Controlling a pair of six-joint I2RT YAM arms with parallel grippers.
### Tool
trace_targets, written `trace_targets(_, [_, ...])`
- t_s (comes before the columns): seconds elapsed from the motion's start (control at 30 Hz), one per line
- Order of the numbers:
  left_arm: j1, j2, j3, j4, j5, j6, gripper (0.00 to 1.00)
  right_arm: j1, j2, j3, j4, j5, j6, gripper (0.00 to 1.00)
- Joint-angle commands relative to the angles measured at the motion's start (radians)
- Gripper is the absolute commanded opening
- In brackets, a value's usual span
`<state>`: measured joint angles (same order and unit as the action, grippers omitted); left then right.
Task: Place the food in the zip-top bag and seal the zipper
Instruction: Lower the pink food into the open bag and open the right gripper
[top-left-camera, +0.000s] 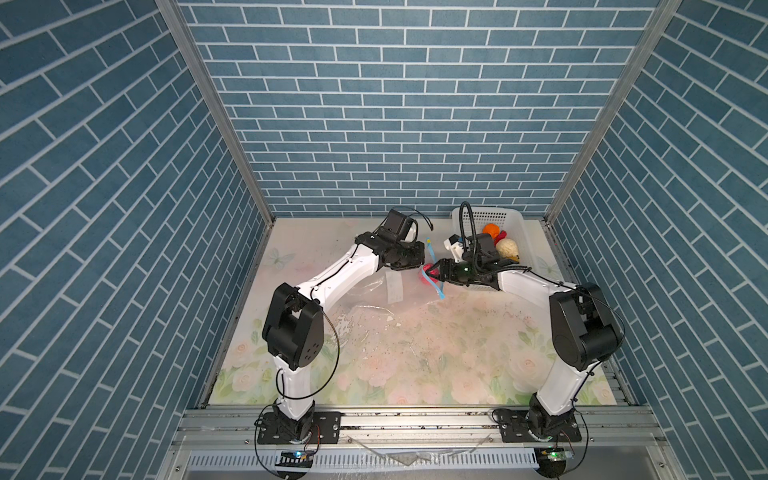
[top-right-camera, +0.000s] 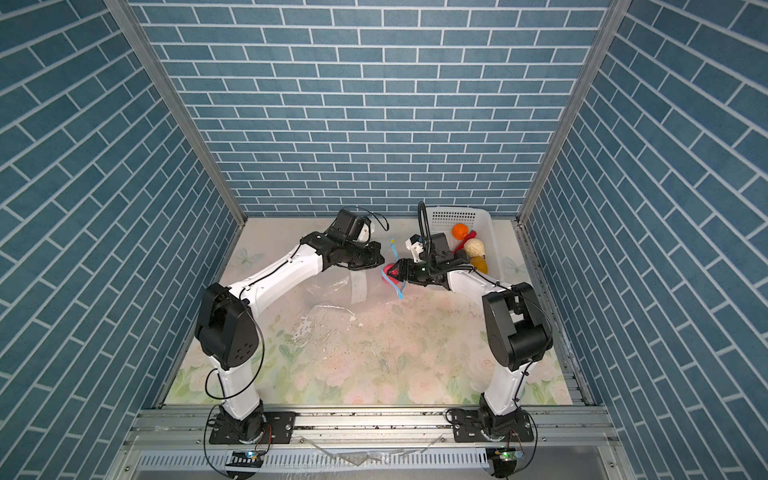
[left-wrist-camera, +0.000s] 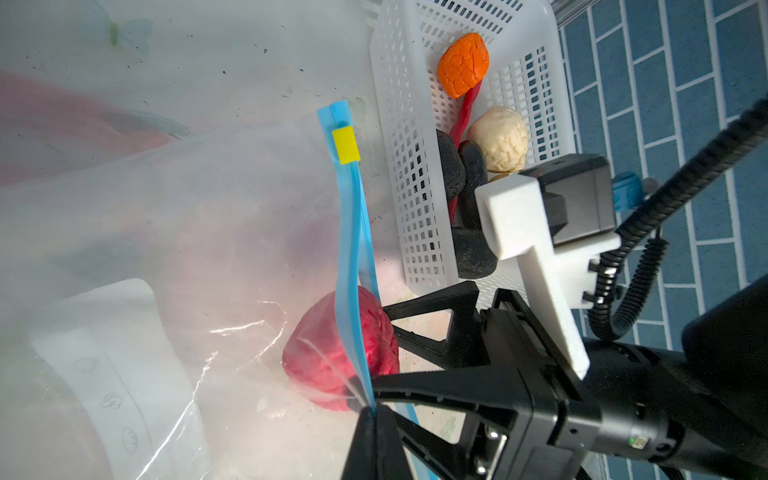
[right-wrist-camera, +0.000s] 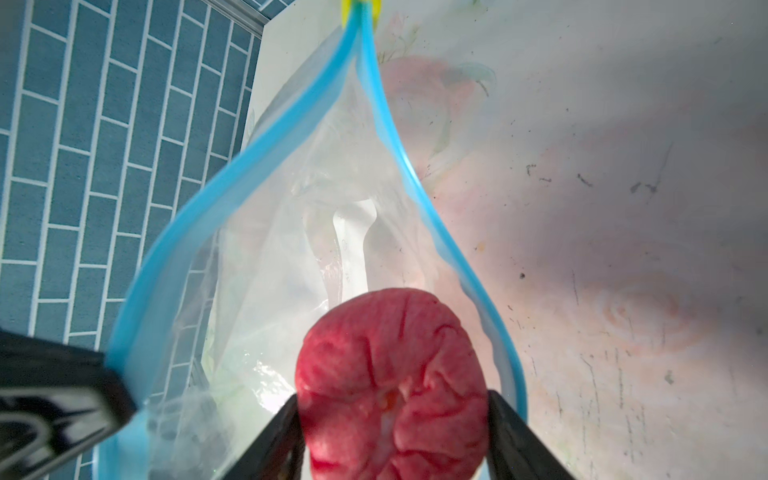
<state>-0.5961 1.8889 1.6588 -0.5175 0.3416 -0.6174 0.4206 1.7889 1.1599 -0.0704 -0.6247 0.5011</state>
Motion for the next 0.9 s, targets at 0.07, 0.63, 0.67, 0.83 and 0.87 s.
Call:
trace_targets(0.07, [-0.008, -0.029, -0.013, 0.010, 0.005, -0.002, 0.01, 0.006, 0.013, -0.010, -0.023, 0.017, -0.025, 0.73])
trace_targets(0.63, [-0.008, -0.037, -0.027, 0.017, 0.006, -0.002, 0.01, 0.009, 0.009, 0.008, -0.050, 0.022, -0.025, 0.74])
trace_targets(0.67, [-0.009, -0.040, -0.029, 0.017, 0.005, 0.001, 0.01, 0.009, 0.009, 0.010, -0.055, 0.020, -0.023, 0.73])
trace_targets(0.83, [-0.007, -0.042, -0.027, -0.004, -0.017, 0.016, 0.02, 0.009, 0.010, 0.044, -0.093, 0.020, -0.022, 0.71])
trace_targets(0.87, [-0.007, -0.042, -0.030, -0.003, -0.017, 0.018, 0.01, 0.009, 0.006, 0.054, -0.105, 0.022, -0.027, 0.71])
